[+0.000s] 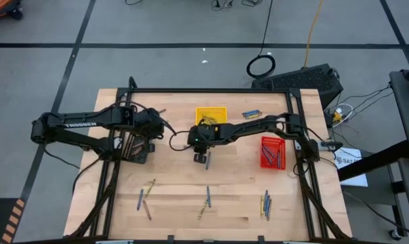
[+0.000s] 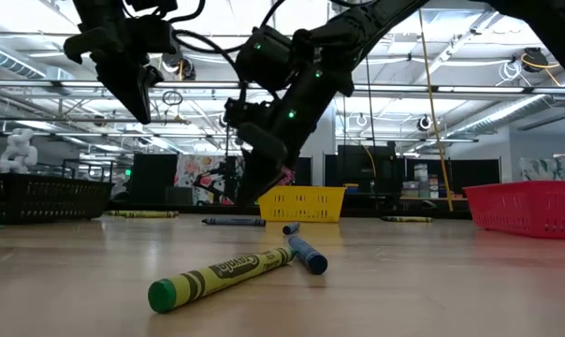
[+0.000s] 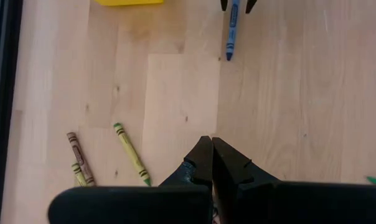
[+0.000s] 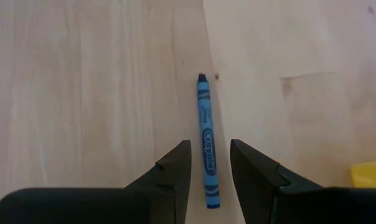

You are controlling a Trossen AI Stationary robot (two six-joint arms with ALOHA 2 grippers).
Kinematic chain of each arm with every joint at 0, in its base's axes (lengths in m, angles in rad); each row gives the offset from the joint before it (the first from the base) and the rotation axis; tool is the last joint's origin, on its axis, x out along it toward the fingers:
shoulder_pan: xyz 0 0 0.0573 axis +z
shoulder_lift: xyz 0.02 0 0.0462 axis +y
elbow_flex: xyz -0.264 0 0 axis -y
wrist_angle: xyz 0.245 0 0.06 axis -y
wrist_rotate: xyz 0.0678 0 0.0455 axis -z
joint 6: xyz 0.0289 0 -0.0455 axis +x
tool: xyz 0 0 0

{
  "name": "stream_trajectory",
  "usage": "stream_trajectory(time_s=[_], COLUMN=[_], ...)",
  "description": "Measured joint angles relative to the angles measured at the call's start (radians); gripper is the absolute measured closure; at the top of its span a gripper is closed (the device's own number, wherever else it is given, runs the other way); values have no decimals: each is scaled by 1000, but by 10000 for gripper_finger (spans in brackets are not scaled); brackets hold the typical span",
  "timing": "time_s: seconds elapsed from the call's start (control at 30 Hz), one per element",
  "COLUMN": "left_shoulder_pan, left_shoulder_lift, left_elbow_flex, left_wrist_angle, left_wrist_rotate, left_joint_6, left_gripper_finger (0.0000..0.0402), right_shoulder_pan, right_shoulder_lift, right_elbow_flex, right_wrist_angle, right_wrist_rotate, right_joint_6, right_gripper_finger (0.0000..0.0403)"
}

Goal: Sort crayons

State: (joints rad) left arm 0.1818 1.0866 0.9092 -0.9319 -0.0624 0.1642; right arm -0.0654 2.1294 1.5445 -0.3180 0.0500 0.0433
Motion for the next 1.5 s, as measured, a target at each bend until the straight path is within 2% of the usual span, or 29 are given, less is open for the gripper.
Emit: stream_trajectory(time_s=[0.8,0.93,1.13,1.5], left_shoulder_pan=[0,0,0,0], left_shoulder_lift=[0,0,0,0], left_elbow_flex=[0,0,0,0], left_wrist_angle=[5,5,6,6], left_wrist_rotate=[1,1,1,1], left_joint_6=[1,1,2,5], left_gripper_finger=[402,402,402,402], right_shoulder_pan=[-7,-13,-26,-27], right_shoulder_lift=[56,56,56,55], right_elbow_flex=[1,1,2,2], right_wrist_angle=[2,-8,-45,-32], right_wrist_rotate=[-3,-4,-6,-52], right_joint_6=[56,84,131,129], right_gripper_finger=[304,329,394,401])
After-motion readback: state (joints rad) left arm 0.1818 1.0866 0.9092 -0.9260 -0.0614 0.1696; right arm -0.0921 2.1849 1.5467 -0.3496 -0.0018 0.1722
